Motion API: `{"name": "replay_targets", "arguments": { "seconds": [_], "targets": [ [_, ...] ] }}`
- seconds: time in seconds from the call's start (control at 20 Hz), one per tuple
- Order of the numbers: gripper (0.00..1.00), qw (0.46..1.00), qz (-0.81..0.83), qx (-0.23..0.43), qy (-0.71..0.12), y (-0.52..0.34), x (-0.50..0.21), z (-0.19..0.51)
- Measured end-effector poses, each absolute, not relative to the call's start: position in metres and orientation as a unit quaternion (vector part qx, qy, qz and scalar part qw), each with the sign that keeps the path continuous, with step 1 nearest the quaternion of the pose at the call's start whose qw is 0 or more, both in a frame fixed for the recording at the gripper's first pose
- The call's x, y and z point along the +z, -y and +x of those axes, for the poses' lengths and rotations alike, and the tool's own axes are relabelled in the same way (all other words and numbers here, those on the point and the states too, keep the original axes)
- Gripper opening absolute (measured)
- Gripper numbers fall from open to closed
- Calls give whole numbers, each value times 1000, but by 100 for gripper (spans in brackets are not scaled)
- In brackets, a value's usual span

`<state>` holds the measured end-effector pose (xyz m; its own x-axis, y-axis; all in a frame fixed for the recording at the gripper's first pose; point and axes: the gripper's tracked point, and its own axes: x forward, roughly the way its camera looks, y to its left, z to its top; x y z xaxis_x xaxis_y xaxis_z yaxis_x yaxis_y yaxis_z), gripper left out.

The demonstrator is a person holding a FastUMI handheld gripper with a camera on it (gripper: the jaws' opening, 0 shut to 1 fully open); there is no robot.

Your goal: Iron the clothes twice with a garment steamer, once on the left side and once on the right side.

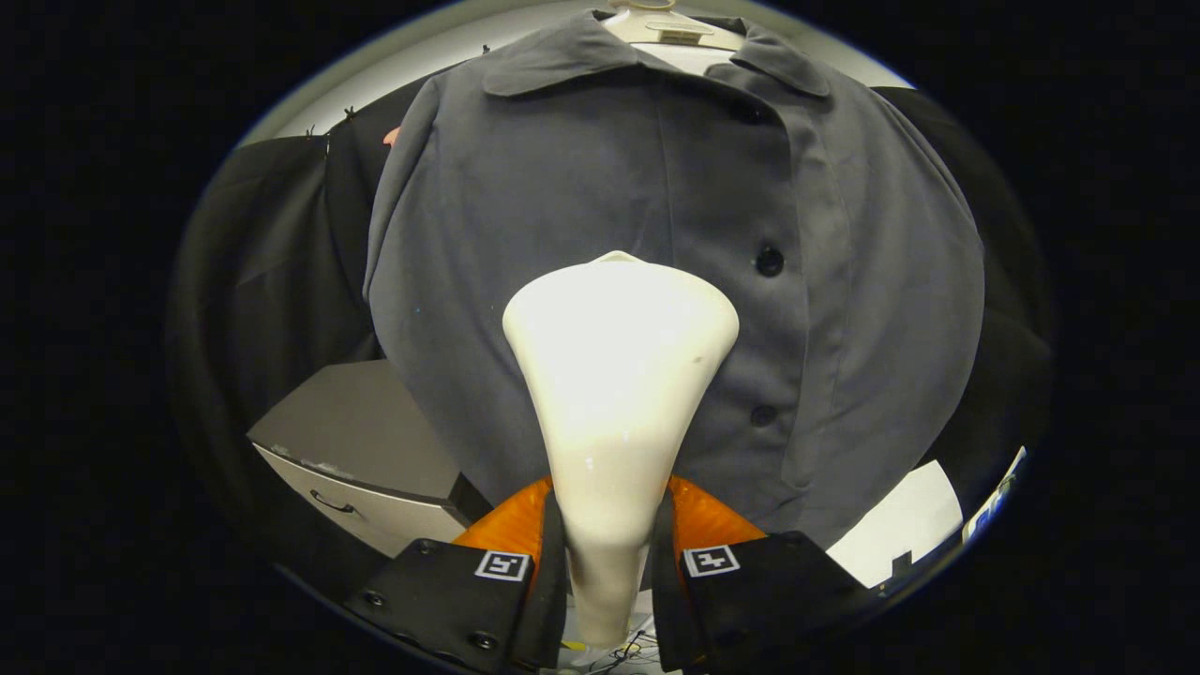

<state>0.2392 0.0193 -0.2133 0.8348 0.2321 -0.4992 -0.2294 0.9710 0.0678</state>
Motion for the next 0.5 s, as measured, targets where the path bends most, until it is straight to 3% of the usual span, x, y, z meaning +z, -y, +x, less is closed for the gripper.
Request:
{"name": "replay_targets", "arguments": {
  "seconds": [0.5],
  "targets": [
    [46,942,2,109,-319,6,-304,215]
  ]
}}
